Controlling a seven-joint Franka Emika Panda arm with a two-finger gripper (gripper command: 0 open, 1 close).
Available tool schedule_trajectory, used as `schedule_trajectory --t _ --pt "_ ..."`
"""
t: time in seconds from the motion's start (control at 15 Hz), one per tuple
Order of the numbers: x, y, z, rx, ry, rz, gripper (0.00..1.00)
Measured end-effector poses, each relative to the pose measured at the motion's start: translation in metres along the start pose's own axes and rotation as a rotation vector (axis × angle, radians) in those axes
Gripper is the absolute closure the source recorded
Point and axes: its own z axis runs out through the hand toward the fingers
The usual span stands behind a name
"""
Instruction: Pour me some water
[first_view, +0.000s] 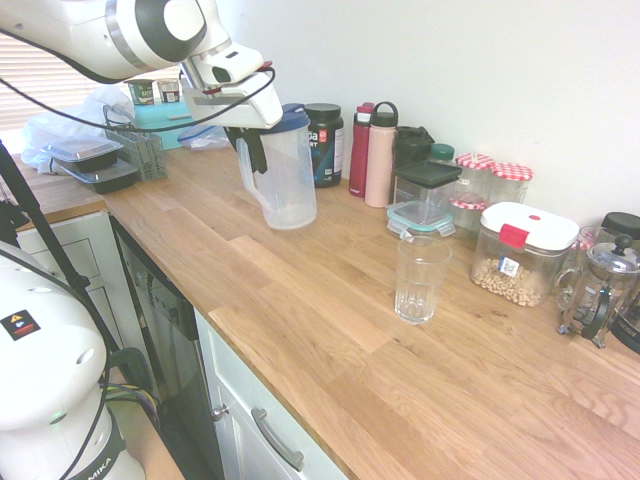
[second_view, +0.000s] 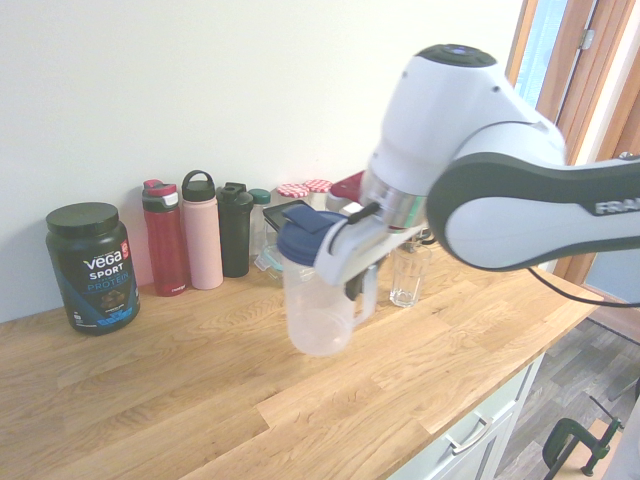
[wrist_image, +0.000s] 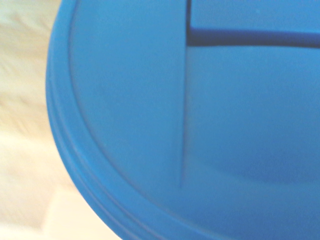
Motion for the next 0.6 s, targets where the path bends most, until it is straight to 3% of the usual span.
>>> schedule_trajectory --t 0.6 --pt "0.038 0.177 -0.050 -0.034 -0.059 0.068 1.00"
